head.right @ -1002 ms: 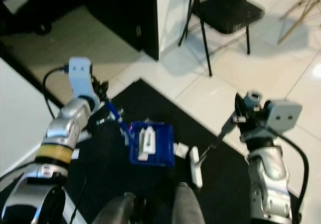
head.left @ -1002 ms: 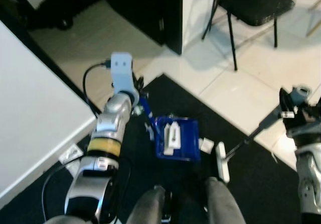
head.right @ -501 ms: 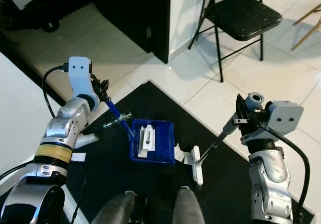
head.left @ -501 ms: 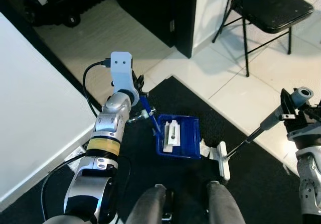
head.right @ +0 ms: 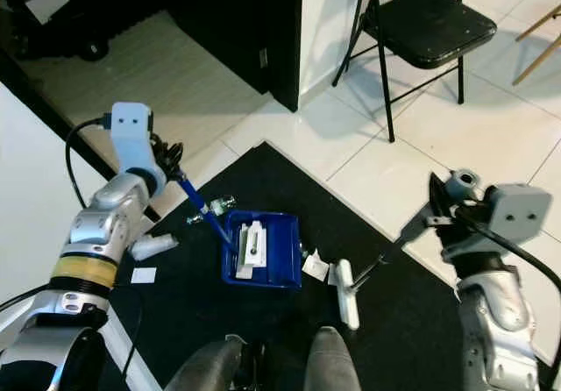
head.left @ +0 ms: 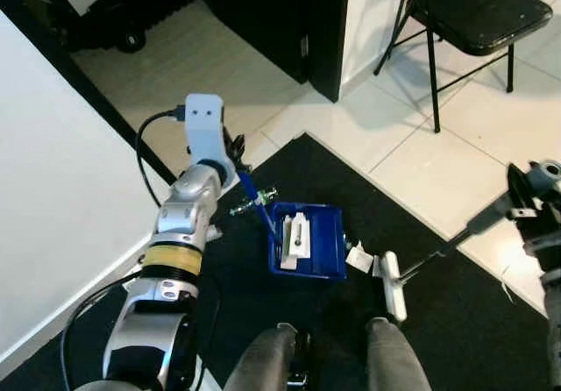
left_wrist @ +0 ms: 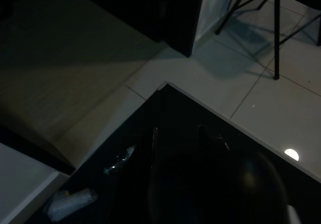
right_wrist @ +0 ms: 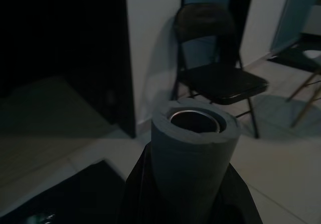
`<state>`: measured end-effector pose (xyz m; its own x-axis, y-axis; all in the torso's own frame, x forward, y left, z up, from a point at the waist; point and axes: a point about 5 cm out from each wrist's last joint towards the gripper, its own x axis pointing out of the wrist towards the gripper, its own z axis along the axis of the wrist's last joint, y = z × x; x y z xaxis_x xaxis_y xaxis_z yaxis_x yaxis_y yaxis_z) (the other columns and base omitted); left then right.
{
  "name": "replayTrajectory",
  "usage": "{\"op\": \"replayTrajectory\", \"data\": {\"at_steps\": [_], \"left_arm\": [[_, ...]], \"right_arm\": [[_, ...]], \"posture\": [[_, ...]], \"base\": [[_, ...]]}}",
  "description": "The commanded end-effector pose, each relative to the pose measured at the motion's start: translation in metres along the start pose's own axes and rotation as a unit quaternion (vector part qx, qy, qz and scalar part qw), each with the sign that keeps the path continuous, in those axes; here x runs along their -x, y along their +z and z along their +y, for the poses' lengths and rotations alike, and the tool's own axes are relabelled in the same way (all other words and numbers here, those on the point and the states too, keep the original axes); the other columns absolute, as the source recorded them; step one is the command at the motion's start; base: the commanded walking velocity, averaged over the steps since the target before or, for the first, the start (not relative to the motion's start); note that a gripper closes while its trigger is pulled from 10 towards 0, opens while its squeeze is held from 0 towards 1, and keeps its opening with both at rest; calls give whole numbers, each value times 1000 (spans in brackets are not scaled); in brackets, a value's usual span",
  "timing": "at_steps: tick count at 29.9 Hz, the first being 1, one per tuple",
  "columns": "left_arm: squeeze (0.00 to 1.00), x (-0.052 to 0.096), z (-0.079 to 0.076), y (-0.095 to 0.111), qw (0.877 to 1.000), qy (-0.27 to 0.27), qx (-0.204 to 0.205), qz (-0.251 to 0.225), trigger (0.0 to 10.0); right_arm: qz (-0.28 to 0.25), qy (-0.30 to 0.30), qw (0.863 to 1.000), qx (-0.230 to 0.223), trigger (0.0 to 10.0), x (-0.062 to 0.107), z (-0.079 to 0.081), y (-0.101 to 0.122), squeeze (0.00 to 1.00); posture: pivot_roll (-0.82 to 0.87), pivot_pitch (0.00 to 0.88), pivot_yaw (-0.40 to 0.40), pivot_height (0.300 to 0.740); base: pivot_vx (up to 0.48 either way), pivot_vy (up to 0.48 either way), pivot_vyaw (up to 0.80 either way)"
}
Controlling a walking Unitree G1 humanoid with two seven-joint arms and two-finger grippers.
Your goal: Sweep floor
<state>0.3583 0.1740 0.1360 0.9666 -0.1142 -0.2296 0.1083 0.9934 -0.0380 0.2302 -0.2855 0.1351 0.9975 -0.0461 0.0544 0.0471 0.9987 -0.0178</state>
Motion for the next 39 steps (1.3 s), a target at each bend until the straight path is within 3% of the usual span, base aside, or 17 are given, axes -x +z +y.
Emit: {"op": "replayTrajectory", "data": {"at_steps": [1,11,17,20,24,30,34,39], "left_arm": [[0,4,22,1,999,43,-15,-2,10000],[0,11,41,5,994,100,-34,-2,10000],[0,16,52,6,989,141,-32,-6,10000],[0,17,56,6,986,166,-2,-16,10000],[0,18,57,12,985,162,36,-36,10000],[0,21,61,15,985,165,-7,-43,10000],[0,26,60,14,991,125,-23,-42,10000],[0,32,74,18,981,181,-35,-56,10000]], "right_arm": [[-3,-10,1000,11,10000,6,-8,2,0],[13,-31,999,18,10000,12,-19,-6,0],[21,-26,999,16,10000,11,-11,-14,0],[22,-12,1000,14,10000,8,-2,-17,0],[21,-5,1000,9,10000,5,4,-19,0],[21,-3,1000,9,10000,4,4,-20,0],[22,-4,1000,9,10000,5,3,-21,0],[22,-3,1000,9,10000,4,5,-22,0]], "posture": [[-203,173,118,740],[-186,184,130,740],[-170,193,142,740],[-168,194,145,740],[-167,193,146,740],[-164,193,147,740],[-157,196,147,740],[-151,196,146,740]], "base": [[0,0,0],[0,0,0],[0,0,0],[0,0,0],[0,0,0],[0,0,0],[0,0,0],[0,0,0]]}}
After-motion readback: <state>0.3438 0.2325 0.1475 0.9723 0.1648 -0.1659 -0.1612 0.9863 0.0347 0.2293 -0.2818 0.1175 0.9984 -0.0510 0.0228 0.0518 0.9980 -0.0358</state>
